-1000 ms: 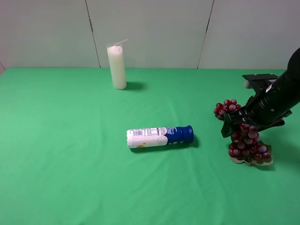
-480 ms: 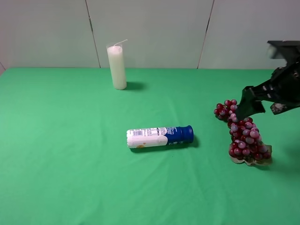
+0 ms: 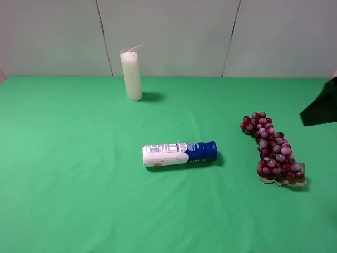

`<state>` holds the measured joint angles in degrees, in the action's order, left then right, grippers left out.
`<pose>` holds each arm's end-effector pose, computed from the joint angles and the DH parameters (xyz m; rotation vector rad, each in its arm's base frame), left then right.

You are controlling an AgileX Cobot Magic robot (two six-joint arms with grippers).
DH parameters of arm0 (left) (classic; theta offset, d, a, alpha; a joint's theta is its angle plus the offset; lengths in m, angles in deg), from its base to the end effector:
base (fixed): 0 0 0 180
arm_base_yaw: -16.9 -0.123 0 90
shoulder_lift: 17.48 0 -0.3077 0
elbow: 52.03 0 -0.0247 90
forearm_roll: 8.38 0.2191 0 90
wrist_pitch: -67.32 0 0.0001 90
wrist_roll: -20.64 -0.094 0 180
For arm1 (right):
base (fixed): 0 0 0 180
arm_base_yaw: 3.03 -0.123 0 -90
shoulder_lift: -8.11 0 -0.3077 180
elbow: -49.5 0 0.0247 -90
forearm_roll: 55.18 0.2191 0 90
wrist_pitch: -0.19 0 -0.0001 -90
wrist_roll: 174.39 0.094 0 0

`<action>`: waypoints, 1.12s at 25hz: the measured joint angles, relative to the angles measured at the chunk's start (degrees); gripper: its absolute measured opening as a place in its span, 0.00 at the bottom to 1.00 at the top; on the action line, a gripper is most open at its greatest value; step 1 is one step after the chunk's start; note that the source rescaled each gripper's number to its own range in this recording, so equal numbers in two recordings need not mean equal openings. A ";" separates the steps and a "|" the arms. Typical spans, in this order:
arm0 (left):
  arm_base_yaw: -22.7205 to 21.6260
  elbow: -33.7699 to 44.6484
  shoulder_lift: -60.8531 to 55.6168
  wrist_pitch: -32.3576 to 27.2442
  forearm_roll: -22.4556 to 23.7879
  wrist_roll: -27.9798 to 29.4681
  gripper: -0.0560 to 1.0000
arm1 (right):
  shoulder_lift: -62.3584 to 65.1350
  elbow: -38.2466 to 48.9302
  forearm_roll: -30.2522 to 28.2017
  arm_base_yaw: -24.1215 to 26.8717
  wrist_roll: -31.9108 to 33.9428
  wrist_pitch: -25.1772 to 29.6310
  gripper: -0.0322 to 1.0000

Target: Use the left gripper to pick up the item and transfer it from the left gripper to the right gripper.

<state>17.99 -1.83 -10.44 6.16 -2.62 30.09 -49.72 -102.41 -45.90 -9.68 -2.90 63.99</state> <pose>-0.0519 0.0093 0.2556 -0.1544 2.0565 0.0073 0.0979 0.0251 0.3436 -0.3019 2.5868 0.2034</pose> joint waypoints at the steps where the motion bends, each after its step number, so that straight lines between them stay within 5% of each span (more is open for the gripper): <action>1: 0.00 0.00 0.00 0.00 0.00 0.00 1.00 | 1.99 0.14 -0.16 0.00 0.12 0.00 1.00; 20: 0.00 0.00 0.00 0.00 0.00 0.00 1.00 | 45.37 20.04 -1.03 0.00 3.35 -3.21 1.00; 28: 0.00 0.00 0.00 0.00 0.00 0.00 1.00 | 50.87 20.32 -12.70 0.00 8.51 -4.08 1.00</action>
<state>17.99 -1.83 -10.44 6.16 -2.62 30.09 1.15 -82.09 -58.60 -9.68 5.61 59.90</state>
